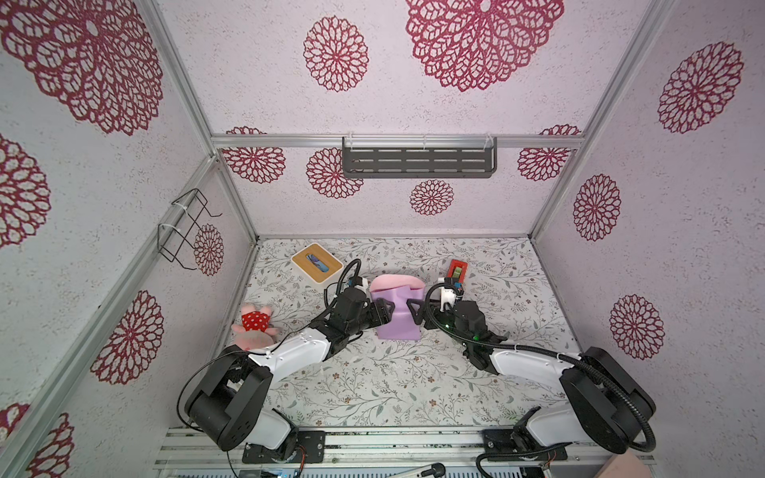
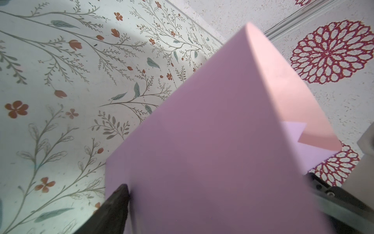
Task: Wrap a gift box in wrapping paper
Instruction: Stand up the gift box at the center of the table, then fold the wrapping paper for the gift box.
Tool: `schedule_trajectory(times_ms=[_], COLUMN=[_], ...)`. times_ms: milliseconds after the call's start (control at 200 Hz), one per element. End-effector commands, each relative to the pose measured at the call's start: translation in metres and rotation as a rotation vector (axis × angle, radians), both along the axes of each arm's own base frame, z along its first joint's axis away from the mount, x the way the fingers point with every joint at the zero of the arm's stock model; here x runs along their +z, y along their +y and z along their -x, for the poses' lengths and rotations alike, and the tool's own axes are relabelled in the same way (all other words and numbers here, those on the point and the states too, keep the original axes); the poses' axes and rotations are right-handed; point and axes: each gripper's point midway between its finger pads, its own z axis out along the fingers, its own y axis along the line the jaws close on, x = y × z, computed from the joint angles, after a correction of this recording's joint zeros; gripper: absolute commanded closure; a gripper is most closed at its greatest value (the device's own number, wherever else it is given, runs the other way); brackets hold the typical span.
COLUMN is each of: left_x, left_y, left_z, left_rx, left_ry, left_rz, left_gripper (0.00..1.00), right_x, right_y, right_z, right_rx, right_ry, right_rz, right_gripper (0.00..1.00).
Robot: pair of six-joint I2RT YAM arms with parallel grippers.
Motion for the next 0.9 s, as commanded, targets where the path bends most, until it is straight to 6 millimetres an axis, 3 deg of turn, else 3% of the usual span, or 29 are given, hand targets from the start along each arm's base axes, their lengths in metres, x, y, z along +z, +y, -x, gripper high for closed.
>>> schedule_trajectory(times_ms=[0,190,400,615,896], left_x=[-0.011,0.005,-0.013,-0.03,-0.046], left_y=[0.002,0.007,0.017,0.032,0.019], left_z=[0.002,-0.005,-0.014,-0.026,-0.022], left_rx=[0.003,0.034,0.064,0.116,0.048], left_ry=[0.027,-0.008,0.035,0.043,0.063], left_rz=[-0.051,-0.062,-0.201,-0.312,-0.301], left_gripper=[0.25,0.21,0.19,0.25,0.28], right_x=[-0.012,-0.038,-0.053,-0.042,-0.011], right_y=[-0.002,-0.015,-0.018,-0.014,-0.009], right_z=[-0.008,-0.002,0.007,0.002,-0.024], right_rx=[-0.041,-0.078,-0.056,-0.041,-0.11], right_ry=[0.031,0.082,0.089,0.049,0.011], right_rz=[0.072,0.146,0.182,0.209,0.214], right_gripper=[0.18,0.24,0.27,0.27,0.22])
